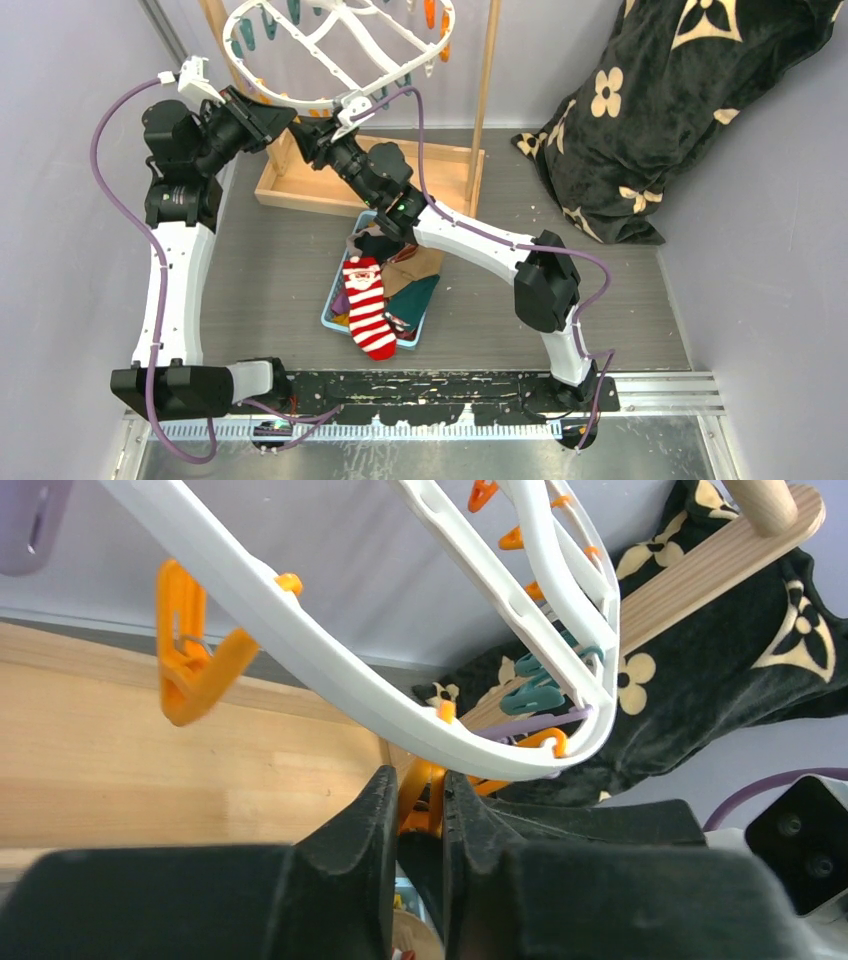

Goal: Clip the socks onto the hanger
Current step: Open the clamp at the hanger.

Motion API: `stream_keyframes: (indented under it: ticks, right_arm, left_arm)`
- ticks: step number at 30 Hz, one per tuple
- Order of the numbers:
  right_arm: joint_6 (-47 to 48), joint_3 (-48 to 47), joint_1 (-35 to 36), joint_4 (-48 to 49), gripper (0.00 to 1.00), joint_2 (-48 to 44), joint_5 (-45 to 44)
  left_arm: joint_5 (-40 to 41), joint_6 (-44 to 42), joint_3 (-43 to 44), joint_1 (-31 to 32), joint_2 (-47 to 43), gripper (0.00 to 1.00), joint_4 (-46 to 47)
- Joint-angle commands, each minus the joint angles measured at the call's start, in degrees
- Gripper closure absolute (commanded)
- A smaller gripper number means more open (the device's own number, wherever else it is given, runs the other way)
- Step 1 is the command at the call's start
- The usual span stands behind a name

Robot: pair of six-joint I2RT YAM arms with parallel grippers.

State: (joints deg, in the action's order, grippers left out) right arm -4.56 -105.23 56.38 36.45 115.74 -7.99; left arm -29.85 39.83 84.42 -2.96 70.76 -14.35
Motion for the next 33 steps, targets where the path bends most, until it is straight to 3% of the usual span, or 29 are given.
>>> stream_keyframes:
  ticks: [1, 3, 5, 11, 18, 25, 33]
  right_arm:
    - [-1.54, -1.40, 1.45, -0.32, 0.63, -3.33, 4.88]
    - [-1.76, -0.50, 1.45, -0.26, 0.52, -4.25, 4.91]
    - [-2.13, 0.95, 1.43, -0.12, 0.47, -5.38, 4.74]
    - [-2.85, 7.22, 1.45, 0.54, 0.41, -9.95, 4.18]
    - [-3.95, 25.23, 2.23, -2.92, 0.39, -22.63, -0.01]
    - [-2.16, 40.80, 6.00, -17.87, 0.37, -37.70, -8.46]
    - [2.85, 50.54, 13.54, -30.91, 0.36, -46.57, -8.38]
  left_arm:
    - [1.77, -0.62, 2.92, 1.20, 0.36, 0.89, 5.85]
    - [2.18, -0.89, 2.87, 1.20, 0.23, 0.94, 5.47]
    - [2.10, -0.69, 2.77, 1.18, 0.02, 0.99, 5.40]
    - [1.92, -0.96, 2.28, 1.20, -0.56, 1.00, 5.30]
    - [2.13, -1.73, 1.46, 1.34, -1.70, 1.00, 4.67]
    - [7.03, -5.07, 1.07, 3.87, -3.52, 1.00, -0.41]
    - [11.01, -7.17, 1.96, 5.64, -4.56, 1.00, -4.59]
